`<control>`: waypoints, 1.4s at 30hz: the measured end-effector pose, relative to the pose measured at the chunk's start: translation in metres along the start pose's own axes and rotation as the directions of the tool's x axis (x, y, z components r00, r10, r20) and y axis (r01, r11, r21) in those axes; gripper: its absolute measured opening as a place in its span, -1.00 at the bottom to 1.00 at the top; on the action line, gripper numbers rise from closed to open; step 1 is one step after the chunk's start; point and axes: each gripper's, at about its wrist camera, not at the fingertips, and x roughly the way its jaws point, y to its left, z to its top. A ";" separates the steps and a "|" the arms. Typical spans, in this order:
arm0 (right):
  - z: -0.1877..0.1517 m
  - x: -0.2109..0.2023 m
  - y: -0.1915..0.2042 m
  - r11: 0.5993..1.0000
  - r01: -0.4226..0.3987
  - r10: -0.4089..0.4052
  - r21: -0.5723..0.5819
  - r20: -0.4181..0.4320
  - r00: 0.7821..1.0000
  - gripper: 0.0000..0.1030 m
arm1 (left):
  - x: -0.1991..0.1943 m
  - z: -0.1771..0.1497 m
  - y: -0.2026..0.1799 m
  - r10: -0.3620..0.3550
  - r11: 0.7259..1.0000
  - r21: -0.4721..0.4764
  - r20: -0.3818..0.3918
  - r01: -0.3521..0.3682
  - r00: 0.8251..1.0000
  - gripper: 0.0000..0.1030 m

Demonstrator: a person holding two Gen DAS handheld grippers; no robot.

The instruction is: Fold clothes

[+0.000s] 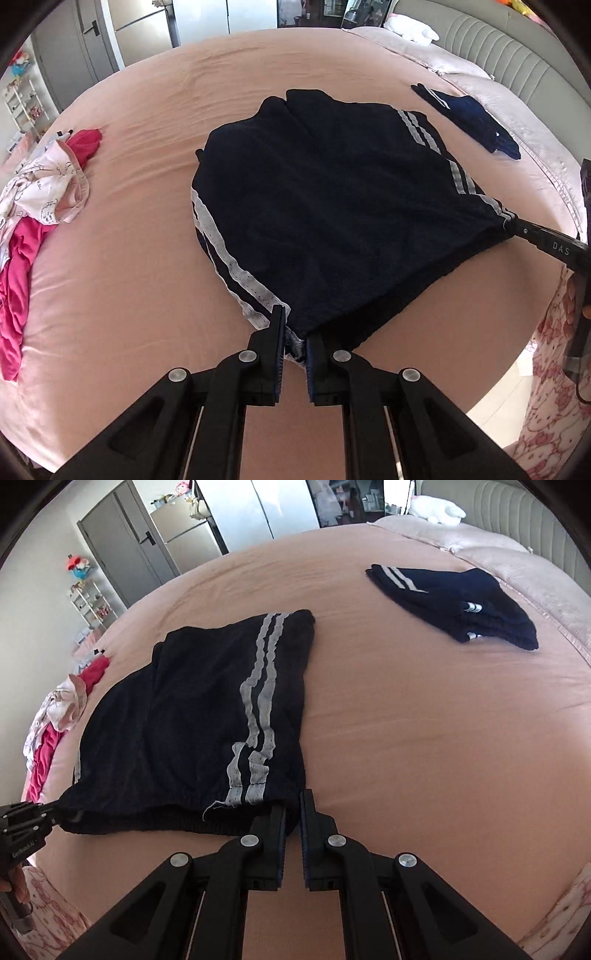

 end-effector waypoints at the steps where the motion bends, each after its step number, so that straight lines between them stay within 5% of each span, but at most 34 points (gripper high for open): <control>1: -0.001 -0.004 0.000 1.000 0.012 -0.012 -0.012 0.008 1.000 -0.91 | -0.001 -0.001 -0.001 -0.002 1.000 0.003 0.007 0.002 1.000 -0.80; 7: -0.028 -0.022 0.006 0.996 0.056 -0.054 -0.071 0.032 0.998 -0.91 | -0.006 -0.011 -0.014 0.032 0.996 0.078 0.046 -0.035 0.998 -0.80; 13: -0.036 -0.023 0.013 0.982 0.100 -0.107 -0.160 -0.034 0.994 -0.83 | 0.001 -0.019 -0.018 0.028 0.993 0.117 -0.013 -0.026 1.000 -0.80; 16: -0.036 -0.040 0.023 0.957 0.171 -0.165 -0.234 0.046 0.985 -0.57 | 0.002 -0.025 -0.017 0.050 0.991 0.126 -0.015 -0.047 0.999 -0.79; 18: -0.035 -0.046 0.025 0.947 0.169 -0.162 -0.273 0.049 0.986 0.13 | 0.003 -0.026 -0.019 0.050 0.991 0.125 -0.037 -0.045 0.998 -0.77; 19: -0.034 -0.049 0.025 0.945 0.157 -0.153 -0.287 0.037 0.988 0.19 | 0.000 -0.027 -0.018 0.047 0.991 0.127 -0.049 -0.041 0.998 -0.75; 23: -0.023 -0.058 -0.011 0.990 -0.003 -0.004 -0.140 -0.051 0.999 0.19 | -0.034 -0.028 0.004 -0.087 0.996 0.025 -0.030 0.088 0.996 -0.65; 27: -0.007 -0.035 -0.065 0.969 -0.153 0.174 0.193 -0.102 0.979 0.19 | -0.052 -0.028 0.041 -0.193 0.962 -0.189 0.043 0.198 0.980 0.23; 30: 0.000 -0.009 -0.073 0.940 -0.202 0.248 0.274 -0.143 0.958 0.17 | -0.035 -0.026 0.058 -0.226 0.919 -0.324 0.029 0.223 0.974 0.23; 35: 0.009 0.003 -0.049 0.971 -0.166 0.197 0.171 -0.188 0.962 0.05 | 0.002 -0.026 0.065 -0.300 0.838 -0.481 -0.013 0.257 0.954 0.09; 37: 0.008 0.003 -0.040 0.976 -0.166 0.192 0.140 -0.201 0.961 -0.08 | 0.009 -0.025 0.059 -0.282 0.840 -0.491 -0.030 0.231 0.959 -0.09; 39: 0.002 0.011 -0.032 0.975 -0.184 0.210 0.127 -0.234 0.949 -0.57 | 0.017 -0.024 0.047 -0.261 0.847 -0.490 -0.049 0.204 0.964 -0.61; 42: -0.001 0.014 -0.023 0.972 -0.213 0.232 0.101 -0.249 0.940 -0.85 | 0.016 -0.024 0.031 -0.180 0.886 -0.443 -0.054 0.138 0.982 -0.73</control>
